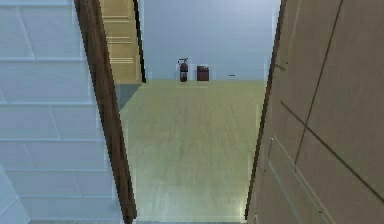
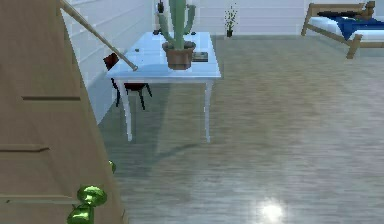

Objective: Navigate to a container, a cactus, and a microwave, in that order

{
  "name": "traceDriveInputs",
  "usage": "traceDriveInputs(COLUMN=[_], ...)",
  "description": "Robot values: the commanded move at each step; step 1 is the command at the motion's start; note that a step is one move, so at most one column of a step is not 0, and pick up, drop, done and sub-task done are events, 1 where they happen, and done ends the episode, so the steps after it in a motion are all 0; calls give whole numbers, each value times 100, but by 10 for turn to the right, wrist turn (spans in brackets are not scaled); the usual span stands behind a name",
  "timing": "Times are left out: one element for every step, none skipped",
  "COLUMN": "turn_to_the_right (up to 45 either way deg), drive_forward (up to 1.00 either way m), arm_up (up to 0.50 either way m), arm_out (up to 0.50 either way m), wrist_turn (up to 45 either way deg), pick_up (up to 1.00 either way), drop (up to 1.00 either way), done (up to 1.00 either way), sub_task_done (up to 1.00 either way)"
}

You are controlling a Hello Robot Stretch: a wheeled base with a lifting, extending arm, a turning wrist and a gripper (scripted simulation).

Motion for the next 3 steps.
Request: traceDriveInputs(turn_to_the_right=[30,0,0], drive_forward=[0,40,90], arm_up=[0,0,0], arm_out=[0,0,0], wrist_turn=[0,0,0], pick_up=[0,0,0], drop=[0,0,0], done=[0,0,0], sub_task_done=[0,0,0])
